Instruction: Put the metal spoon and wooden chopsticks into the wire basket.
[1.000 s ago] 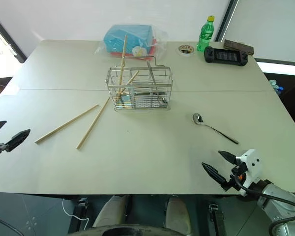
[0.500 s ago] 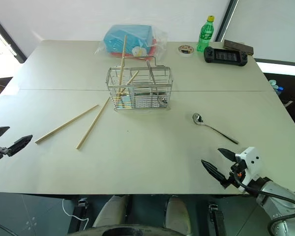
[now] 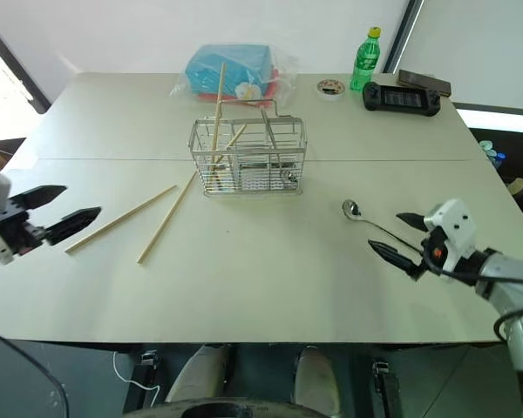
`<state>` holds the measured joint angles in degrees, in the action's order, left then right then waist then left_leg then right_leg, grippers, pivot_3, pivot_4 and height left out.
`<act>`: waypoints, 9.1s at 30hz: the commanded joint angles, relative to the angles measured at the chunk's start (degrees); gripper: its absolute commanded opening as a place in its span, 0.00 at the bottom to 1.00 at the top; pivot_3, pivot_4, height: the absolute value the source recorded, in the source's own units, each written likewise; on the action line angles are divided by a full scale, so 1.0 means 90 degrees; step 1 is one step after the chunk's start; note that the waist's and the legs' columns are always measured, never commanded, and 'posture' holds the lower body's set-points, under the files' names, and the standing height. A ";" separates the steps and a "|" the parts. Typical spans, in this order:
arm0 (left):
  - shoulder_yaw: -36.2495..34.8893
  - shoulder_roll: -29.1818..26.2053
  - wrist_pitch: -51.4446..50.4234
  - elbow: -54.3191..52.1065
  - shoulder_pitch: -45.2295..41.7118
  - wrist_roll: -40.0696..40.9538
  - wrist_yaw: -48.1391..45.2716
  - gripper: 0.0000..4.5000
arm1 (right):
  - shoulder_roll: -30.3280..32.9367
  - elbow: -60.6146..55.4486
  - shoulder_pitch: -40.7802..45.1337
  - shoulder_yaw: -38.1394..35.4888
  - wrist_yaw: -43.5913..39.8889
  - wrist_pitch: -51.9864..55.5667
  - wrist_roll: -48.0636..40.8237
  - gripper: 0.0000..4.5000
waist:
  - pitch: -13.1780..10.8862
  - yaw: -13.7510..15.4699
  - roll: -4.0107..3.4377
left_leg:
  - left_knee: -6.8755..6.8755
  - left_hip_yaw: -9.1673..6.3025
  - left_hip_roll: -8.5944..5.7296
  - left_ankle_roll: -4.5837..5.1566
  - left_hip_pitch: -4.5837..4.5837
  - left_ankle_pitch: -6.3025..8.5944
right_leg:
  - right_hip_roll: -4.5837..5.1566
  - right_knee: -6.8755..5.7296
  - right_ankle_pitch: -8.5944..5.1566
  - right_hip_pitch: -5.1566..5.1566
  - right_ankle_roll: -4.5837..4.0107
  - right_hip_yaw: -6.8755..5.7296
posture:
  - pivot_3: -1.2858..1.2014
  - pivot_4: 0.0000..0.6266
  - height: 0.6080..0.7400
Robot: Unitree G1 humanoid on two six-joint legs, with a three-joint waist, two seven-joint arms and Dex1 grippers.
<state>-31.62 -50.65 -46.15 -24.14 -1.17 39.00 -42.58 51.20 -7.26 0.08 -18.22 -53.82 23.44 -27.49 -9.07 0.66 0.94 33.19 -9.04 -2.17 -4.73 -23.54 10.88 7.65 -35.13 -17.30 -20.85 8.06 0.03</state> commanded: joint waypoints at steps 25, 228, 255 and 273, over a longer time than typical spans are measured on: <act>0.2692 0.0100 -0.1424 -0.0760 -0.3045 0.1130 -0.0148 0.99 | 0.0057 0.3368 0.3651 0.2633 -0.1669 0.0429 0.1852 1.00 | -0.0021 -0.0183 -0.0003 | 0.0004 0.0008 -0.0001 -0.0004 0.0014 -0.0007 | -0.0008 -0.0008 0.0022 0.0042 0.0079 0.0001 | 0.52 0.24 0.94; 0.1762 0.3314 0.2066 0.4786 -0.7113 -0.1358 0.1341 1.00 | -0.0053 -0.3339 0.0214 -0.0294 0.1755 0.3101 -0.4167 0.94 | -0.0066 -0.0170 0.0154 | 0.0051 0.0096 0.0019 0.0010 0.0015 -0.0011 | -0.0027 -0.0037 0.0071 0.0018 0.0139 0.0092 | 0.52 0.24 0.94; 0.4767 0.1450 -0.2127 0.4441 -0.5401 -0.2948 0.0611 1.00 | -0.0223 -0.3412 0.0145 -0.0137 0.1908 0.3032 -0.4167 0.94 | -0.0076 -0.0067 0.0137 | 0.0047 0.0097 0.0022 0.0015 0.0004 -0.0006 | -0.0030 -0.0025 0.0072 0.0005 0.0129 0.0097 | 0.52 0.24 0.94; 0.4768 0.2196 -0.1547 0.6039 -0.5642 -0.3372 0.0462 0.39 | -0.0203 -0.3428 0.0084 -0.0293 0.2152 0.3019 -0.4396 0.94 | -0.0047 0.0012 0.0087 | 0.0060 0.0098 0.0020 0.0017 0.0013 -0.0005 | -0.0025 -0.0016 0.0069 0.0025 0.0123 0.0096 | 0.52 0.24 0.94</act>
<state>10.91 -32.31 -59.24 29.21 -52.47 8.15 -37.12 49.35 -36.49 0.70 -18.71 -34.49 51.91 -66.01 -9.49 0.77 1.72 33.72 -8.16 -2.00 -4.57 -23.43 10.85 7.43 -35.25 -16.67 -20.62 9.18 0.89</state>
